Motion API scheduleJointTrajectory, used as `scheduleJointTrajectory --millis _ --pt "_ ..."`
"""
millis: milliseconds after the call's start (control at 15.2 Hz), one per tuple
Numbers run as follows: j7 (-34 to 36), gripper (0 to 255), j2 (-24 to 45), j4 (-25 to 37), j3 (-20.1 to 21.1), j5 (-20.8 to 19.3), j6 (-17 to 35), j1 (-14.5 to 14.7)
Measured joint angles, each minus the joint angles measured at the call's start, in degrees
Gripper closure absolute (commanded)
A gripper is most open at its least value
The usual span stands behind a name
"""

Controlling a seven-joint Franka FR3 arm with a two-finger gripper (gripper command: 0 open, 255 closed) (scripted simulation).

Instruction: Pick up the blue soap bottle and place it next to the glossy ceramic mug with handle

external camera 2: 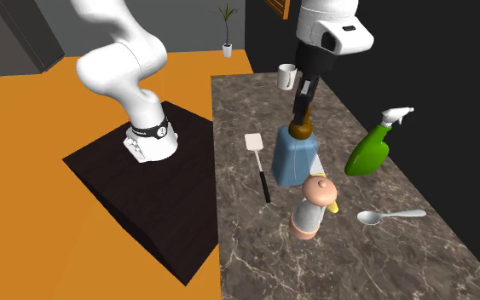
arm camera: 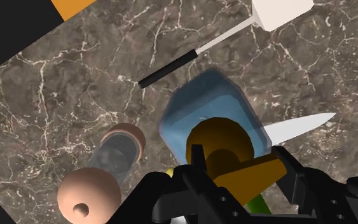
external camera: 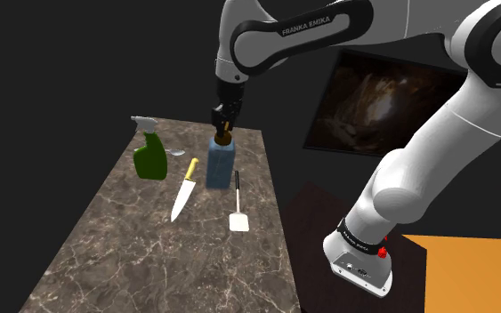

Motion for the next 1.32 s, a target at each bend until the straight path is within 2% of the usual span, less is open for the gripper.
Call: scheduleJointTrajectory --millis 1320 --pt "-0.06 255 -2.57 12.8 -0.4 0.16 -15.35 -0.12"
